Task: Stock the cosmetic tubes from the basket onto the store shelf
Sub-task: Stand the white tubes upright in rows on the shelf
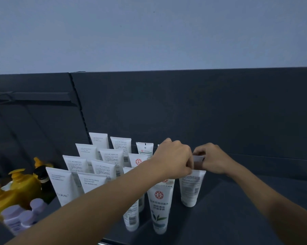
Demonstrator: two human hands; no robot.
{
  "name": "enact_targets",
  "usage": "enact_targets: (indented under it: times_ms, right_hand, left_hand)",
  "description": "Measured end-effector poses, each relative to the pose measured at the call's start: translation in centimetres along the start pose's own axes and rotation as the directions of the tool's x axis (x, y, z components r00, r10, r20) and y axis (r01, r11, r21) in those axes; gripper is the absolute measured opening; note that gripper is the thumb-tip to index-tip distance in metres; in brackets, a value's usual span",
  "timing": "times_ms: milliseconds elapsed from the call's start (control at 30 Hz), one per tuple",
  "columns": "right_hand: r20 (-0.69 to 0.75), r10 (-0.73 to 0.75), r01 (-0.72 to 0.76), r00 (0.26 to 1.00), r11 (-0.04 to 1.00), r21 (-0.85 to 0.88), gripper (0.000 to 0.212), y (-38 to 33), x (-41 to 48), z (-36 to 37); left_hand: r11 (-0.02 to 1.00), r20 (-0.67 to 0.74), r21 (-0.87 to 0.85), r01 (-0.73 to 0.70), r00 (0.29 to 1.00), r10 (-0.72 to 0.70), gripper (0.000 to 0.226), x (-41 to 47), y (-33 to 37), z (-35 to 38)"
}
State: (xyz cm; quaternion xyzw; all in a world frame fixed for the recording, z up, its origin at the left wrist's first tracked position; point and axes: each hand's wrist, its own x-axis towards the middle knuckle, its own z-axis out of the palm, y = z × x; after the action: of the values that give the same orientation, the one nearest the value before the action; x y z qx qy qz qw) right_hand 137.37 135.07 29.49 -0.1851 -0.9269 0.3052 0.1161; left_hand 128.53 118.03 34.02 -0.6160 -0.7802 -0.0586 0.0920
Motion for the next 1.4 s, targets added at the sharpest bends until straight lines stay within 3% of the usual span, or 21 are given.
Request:
enact_targets:
  times_ms: [233, 533, 700, 867, 1067, 1400]
  right_hand:
    - [-0.015, 0.006, -0.005, 1.000, 1.000, 0.030, 0.029, 0.7, 0.3, 0.0]
    - [0.022, 0.016, -0.016, 1.000, 1.000, -0.005, 0.016, 0.6, 0.4, 0.0]
    - [0.030, 0.068, -0.069, 0.997, 0.996, 0.062, 0.023, -0.2, -0.1, -0.6]
    - [-0.054, 0.101, -0.097, 0.993, 0.992, 0.077, 0.027, -1.9, -0.9, -2.2]
    - [-0.231, 0.087, -0.110, 0.969, 0.990, -0.088, 0.022, -6.2, -3.0, -3.2]
    - [-0.343, 0.031, -0.122, 0.939, 0.962, -0.246, 0.020, -20.6, -7.9, 2.2]
  left_hand:
    - [0.998, 0.014, 0.001, 0.061, 0.998, -0.061, 0.016, 1.1, 0.1, 0.0]
    - [0.996, 0.033, -0.043, 0.082, 0.996, -0.080, 0.014, 1.3, 0.1, 0.2]
    - [0.992, 0.078, -0.080, 0.097, 0.993, -0.091, 0.014, 1.0, -0.3, -0.1]
    - [0.966, -0.012, -0.205, 0.160, 0.986, -0.166, 0.016, 0.2, -1.2, -1.3]
    - [0.916, -0.103, -0.337, 0.217, 0.959, -0.265, 0.014, -2.6, -3.9, -4.3]
    - [0.900, -0.104, -0.397, 0.179, 0.966, -0.237, 0.022, -13.9, -10.4, -8.6]
